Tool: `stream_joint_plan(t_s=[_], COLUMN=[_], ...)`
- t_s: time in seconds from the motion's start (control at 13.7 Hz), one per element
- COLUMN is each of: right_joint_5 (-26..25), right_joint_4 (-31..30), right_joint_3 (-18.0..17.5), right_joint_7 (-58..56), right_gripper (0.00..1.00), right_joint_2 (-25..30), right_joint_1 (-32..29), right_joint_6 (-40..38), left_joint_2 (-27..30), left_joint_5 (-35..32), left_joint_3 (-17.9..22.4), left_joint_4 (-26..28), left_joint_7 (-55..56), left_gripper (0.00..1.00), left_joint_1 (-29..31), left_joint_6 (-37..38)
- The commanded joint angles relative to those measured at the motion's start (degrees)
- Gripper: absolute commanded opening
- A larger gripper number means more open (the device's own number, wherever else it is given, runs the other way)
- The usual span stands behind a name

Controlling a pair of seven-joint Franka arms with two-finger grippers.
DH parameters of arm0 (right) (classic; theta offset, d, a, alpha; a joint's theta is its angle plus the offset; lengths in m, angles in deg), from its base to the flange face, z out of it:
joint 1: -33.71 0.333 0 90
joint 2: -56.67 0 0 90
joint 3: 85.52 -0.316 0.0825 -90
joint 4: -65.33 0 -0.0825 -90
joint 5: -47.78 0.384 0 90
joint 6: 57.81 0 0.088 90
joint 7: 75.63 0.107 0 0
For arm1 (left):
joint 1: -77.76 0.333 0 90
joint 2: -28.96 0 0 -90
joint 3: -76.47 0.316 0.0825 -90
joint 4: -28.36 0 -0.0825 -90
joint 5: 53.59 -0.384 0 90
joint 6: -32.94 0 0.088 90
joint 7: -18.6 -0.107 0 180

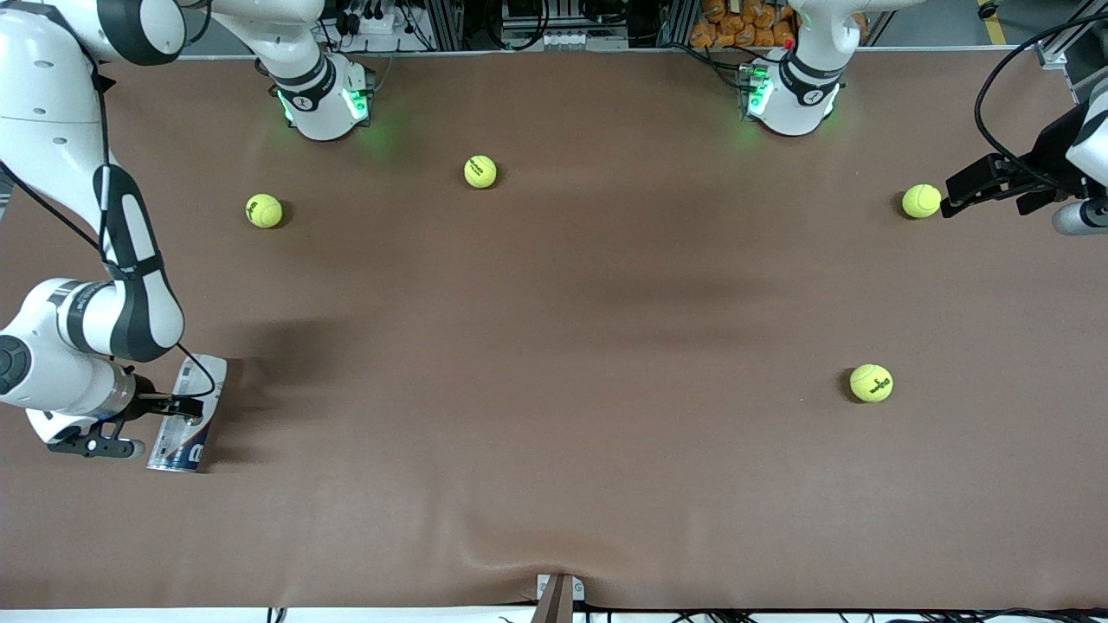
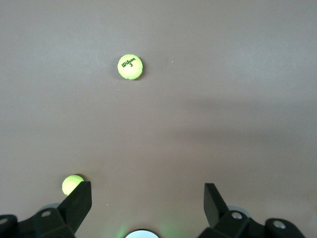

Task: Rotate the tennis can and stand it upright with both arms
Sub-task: 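Lower the right gripper onto the lying tennis can and grasp it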

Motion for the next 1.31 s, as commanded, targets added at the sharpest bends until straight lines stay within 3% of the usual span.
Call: stream_joint_plan(t_s=[0.0,0.58,1.17,1.24], right_joint_5=[-0.49,-0.49,-0.67,-0.67], right_joint_4=[0.25,-5.99,-6.78,-6.78], right_joint_3=[-1.14,-1.05,-1.05,-1.14], right_joint_7=[0.03,0.38,-0.33,-0.41], right_gripper=[1.00,1.00,1.00,0.81], right_joint_2=[-0.46,-0.46,0.07,0.07], right_joint_1=[-1.25,-1.25,-2.12,-2.21], right_joint_6=[0.37,10.47,10.48,10.48], left_joint_2=[-0.13,-0.13,-0.13,-0.13], left_joint_5=[0.68,0.95,1.12,1.12], left_joint_3=[-0.20,-0.29,-0.55,-0.55], left_joint_4=[-0.65,-0.65,-0.65,-0.65], left_joint_7=[-0.76,-0.85,-0.14,-0.23], left_gripper=[1.00,1.00,1.00,1.00], left_joint_1=[0.41,0.33,0.32,0.33], left_joint_6=[0.83,0.83,0.83,0.83])
